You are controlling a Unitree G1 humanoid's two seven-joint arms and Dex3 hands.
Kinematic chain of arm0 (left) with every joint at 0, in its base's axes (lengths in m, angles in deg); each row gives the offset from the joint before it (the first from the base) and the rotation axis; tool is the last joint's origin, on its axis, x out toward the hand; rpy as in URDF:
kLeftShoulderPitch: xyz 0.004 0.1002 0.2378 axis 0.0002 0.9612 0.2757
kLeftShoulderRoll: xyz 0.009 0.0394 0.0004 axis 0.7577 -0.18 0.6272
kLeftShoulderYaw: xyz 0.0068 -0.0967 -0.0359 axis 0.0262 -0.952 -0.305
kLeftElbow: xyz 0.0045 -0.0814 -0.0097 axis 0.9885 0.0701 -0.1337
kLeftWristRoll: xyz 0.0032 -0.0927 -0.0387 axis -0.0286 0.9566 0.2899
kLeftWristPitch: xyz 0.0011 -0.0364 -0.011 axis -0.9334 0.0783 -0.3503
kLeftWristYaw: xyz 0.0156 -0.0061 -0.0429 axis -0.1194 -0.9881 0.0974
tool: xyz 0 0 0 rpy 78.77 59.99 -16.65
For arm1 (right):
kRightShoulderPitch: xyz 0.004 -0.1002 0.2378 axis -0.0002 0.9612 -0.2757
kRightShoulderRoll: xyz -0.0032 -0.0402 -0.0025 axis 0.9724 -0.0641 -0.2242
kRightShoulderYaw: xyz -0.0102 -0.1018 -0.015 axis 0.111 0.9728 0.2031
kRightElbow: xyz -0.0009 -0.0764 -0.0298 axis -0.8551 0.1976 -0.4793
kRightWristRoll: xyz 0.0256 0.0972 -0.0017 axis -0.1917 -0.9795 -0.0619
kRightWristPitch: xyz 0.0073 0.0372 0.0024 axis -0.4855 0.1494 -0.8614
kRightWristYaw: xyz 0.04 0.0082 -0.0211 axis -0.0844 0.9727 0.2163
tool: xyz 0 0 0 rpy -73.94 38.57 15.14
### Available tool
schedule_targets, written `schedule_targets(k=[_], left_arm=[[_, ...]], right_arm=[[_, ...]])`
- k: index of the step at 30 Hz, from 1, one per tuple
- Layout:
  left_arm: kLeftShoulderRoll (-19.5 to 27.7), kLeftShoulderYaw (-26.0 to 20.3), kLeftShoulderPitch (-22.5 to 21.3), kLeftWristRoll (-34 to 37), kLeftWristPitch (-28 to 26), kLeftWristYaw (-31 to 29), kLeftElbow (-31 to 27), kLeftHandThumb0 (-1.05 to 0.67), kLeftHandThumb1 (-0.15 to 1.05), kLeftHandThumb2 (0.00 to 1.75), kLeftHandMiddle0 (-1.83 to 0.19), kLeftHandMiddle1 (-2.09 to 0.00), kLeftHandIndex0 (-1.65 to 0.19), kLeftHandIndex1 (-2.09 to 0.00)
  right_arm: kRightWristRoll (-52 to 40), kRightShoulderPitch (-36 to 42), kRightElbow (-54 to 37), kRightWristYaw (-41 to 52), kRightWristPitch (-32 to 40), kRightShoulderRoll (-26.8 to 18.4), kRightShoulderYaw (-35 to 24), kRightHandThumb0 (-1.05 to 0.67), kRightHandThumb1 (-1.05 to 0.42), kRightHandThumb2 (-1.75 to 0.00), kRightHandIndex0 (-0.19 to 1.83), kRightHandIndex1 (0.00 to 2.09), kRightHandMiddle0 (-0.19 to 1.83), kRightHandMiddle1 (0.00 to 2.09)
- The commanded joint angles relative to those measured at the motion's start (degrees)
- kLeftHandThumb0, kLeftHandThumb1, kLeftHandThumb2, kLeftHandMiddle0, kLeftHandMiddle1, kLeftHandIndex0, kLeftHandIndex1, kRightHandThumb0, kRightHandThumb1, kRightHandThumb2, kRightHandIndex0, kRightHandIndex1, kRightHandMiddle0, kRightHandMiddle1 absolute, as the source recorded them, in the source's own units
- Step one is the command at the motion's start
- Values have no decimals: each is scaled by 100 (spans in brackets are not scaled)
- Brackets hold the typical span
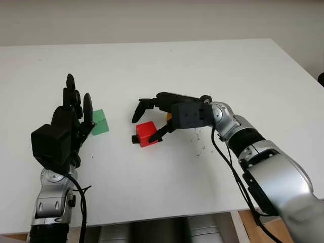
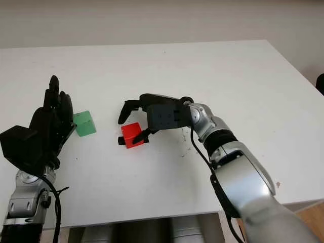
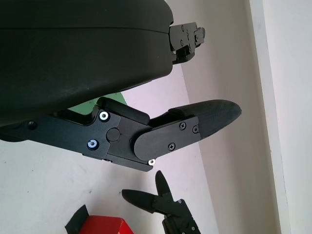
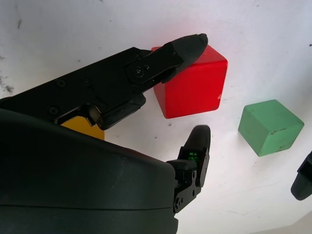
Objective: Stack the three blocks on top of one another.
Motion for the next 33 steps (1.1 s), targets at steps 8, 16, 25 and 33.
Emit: schedule_targets(k=[8,16,25,33], left_arm=[[-5,9,-6,-18,6,3,-42,-74,105,71,14,-6,15,-6],[3,13,-22,2,26,-29,-13,-73,105,72,14,-5,16,-5],[9,4,-17,15,23,-40,-15,-74,105,71,14,-5,16,-6],[41,-19,-27,36,44,-93,31,-73,105,71,14,-5,16,-5]], right_arm=[[68,-364,-88,-127,-525,-306,7,-83,-92,-5,-13,3,0,32],[-973,-831,-737,434,-249,-755,-841,-82,-88,-4,-13,5,11,26],[-524,-1058,-608,173,-196,-1413,-734,-81,-82,-4,-19,0,-1,18],[732,-1140,-374,-471,-261,-1740,96,-81,-85,-6,-19,0,-12,10]])
